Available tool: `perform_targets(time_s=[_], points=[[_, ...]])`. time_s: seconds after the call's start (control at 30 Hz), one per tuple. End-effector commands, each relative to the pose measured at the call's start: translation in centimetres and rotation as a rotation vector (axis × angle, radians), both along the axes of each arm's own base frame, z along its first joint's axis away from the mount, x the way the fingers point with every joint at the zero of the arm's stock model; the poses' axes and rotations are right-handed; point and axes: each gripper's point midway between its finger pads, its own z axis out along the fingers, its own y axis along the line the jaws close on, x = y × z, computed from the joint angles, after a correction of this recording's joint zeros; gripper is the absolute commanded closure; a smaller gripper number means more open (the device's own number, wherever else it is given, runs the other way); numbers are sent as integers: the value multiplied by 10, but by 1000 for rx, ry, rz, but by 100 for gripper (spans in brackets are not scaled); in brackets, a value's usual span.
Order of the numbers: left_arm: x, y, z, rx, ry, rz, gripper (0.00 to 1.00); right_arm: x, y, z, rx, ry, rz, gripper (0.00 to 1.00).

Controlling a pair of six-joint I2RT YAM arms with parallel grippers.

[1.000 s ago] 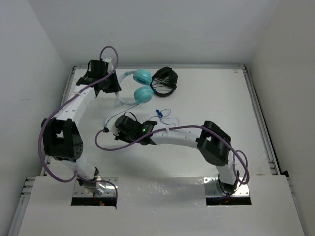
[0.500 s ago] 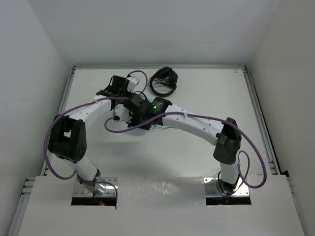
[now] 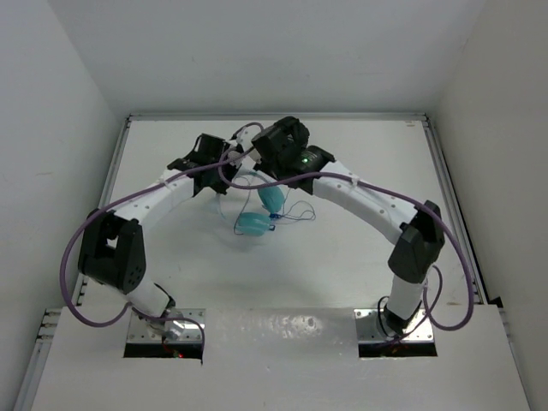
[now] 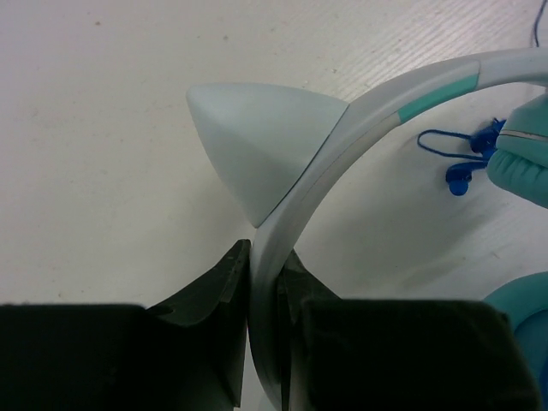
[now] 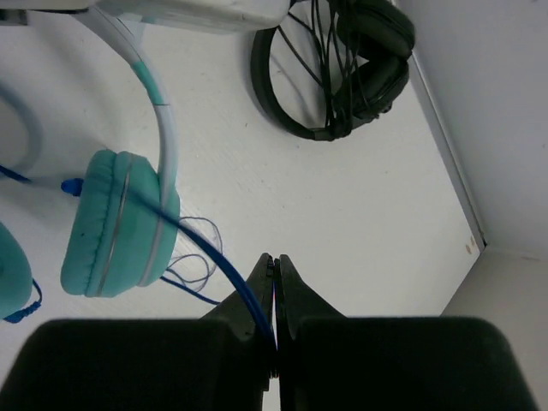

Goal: Wrap the headphones

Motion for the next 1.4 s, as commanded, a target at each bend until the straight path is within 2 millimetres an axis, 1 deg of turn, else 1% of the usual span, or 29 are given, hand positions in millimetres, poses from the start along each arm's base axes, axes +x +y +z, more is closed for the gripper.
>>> perform_targets(time_s=[0.0, 0.1, 0.2, 0.27, 0.3, 0.33, 0.37, 0.47, 0.5, 0.57, 0.6, 0.63, 0.7, 0.73, 0.77, 0.8, 0.83, 0.87, 0.9, 0.93, 1.0, 1.03, 1.07, 1.1, 1.13, 1.2, 1.3, 1.33, 1.37], points=[[7, -16, 18, -85, -15, 5, 100, -4, 9, 66, 209, -177, -26, 100], [1, -25, 19, -112, -1, -43, 100, -2, 4, 68, 190, -200, -37, 100], [-13, -33, 19, -133, 27, -125, 100, 4, -3, 67, 163, -219, -65, 100], [-20, -36, 22, -137, 24, -171, 100, 11, -9, 68, 167, -225, -90, 100], [-25, -36, 19, -133, 37, -181, 100, 15, -11, 68, 170, -225, -101, 100], [-27, -37, 19, -131, 35, -202, 100, 21, -18, 68, 167, -227, -125, 100], [-31, -37, 22, -130, 34, -215, 100, 25, -21, 73, 176, -236, -141, 100], [-43, -38, 25, -129, 38, -274, 100, 44, -41, 74, 201, -243, -214, 100], [-48, -40, 26, -132, 36, -318, 100, 54, -55, 72, 216, -239, -262, 100], [-60, -40, 30, -133, 57, -366, 100, 66, -70, 71, 248, -229, -301, 100], [-65, -44, 35, -150, 62, -396, 100, 75, -86, 68, 266, -223, -347, 100], [-69, -43, 36, -152, 78, -404, 100, 78, -92, 61, 275, -208, -356, 100], [-66, -44, 46, -171, 73, -375, 100, 88, -111, 55, 305, -216, -408, 100], [-67, -44, 49, -178, 79, -369, 100, 86, -118, 44, 303, -201, -422, 100], [-65, -42, 54, -189, 76, -357, 100, 89, -126, 39, 327, -193, -442, 100], [-59, -44, 69, -213, 56, -334, 100, 91, -130, 35, 343, -193, -450, 100], [-56, -38, 76, -223, 52, -304, 100, 88, -136, 23, 344, -171, -459, 100], [-51, -35, 85, -234, 37, -282, 100, 90, -145, 18, 374, -154, -475, 100], [-44, -29, 95, -246, 25, -228, 100, 91, -148, 15, 398, -153, -480, 100], [-33, -17, 113, -255, -16, -182, 100, 86, -154, 7, 408, -135, -488, 100], [-23, -2, 128, -252, -55, -122, 100, 89, -163, 7, 500, -141, -507, 100], [-17, 6, 137, -241, -83, -98, 100, 83, -169, 4, 527, -139, -521, 100], [-13, 13, 137, -202, -99, -74, 100, 83, -175, 4, 556, -141, -525, 100], [-12, 15, 137, -190, -105, -69, 100, 85, -177, 10, 589, -161, -524, 100], [-12, 17, 137, -182, -107, -63, 100, 83, -184, 8, 604, -163, -539, 100], [-13, 17, 133, -179, -96, -73, 100, 83, -184, 10, 623, -165, -529, 100], [-13, 16, 119, -163, -75, -67, 100, 83, -184, 22, 650, -185, -517, 100], [-11, 23, 110, -140, -66, -24, 100, 83, -183, 25, 659, -186, -511, 100], [-7, 24, 106, -134, -67, -3, 100, 80, -181, 34, 676, -195, -496, 100]])
